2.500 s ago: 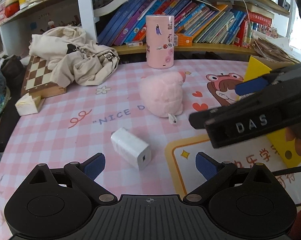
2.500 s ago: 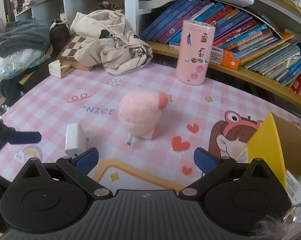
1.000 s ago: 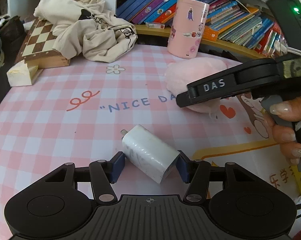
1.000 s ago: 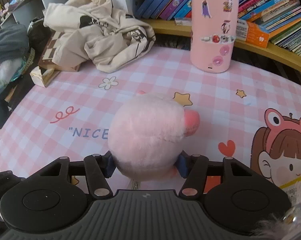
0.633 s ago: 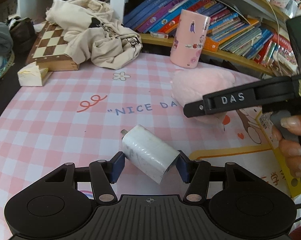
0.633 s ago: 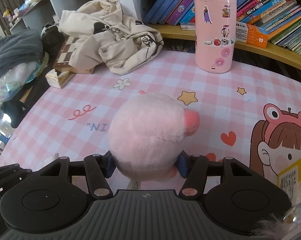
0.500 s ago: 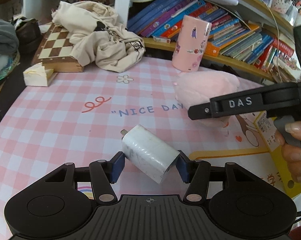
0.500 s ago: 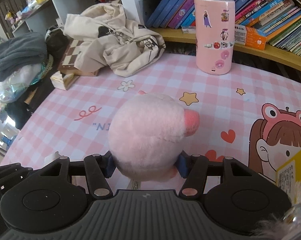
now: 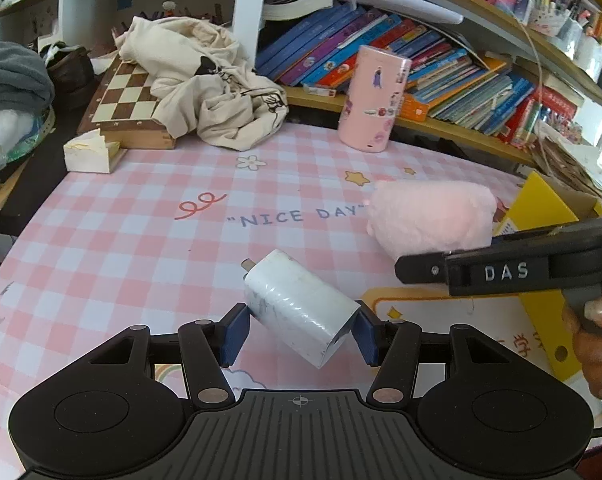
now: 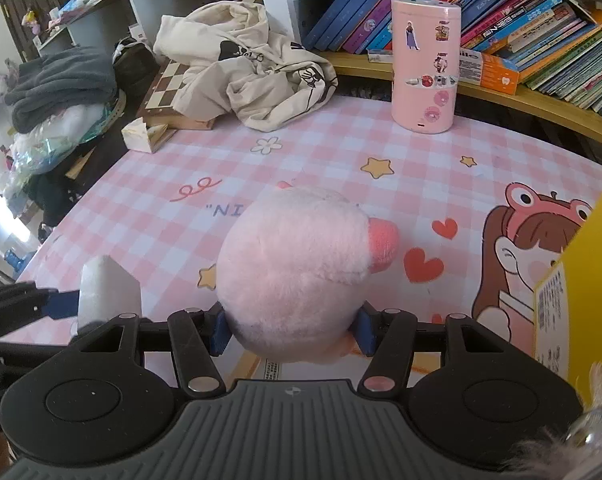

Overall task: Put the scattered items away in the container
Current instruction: 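Lift the charger and plush pig and carry them over the yellow box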

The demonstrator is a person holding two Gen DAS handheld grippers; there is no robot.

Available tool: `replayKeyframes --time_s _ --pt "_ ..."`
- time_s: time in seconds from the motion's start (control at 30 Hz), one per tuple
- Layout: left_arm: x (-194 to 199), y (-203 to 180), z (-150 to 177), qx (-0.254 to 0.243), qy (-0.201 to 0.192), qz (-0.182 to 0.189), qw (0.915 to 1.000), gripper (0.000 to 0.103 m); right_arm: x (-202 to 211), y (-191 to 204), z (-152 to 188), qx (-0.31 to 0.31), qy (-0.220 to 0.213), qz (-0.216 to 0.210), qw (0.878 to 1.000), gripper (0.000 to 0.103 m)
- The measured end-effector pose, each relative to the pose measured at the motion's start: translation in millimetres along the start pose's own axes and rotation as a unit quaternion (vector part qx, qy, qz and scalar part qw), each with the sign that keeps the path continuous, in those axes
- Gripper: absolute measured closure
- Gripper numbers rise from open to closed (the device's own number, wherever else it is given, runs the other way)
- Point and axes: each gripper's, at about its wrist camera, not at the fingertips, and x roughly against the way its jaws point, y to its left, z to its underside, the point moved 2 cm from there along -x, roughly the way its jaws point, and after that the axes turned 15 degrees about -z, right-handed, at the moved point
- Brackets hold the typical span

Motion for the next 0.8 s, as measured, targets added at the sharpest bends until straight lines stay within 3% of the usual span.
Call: replayKeyframes --time_s 0.8 --pt "61.4 -6.8 28.2 -0.026 -0.03 0.019 0.999 0.048 55.4 30.3 62.7 -0.008 -0.01 0.011 1.0 0.048"
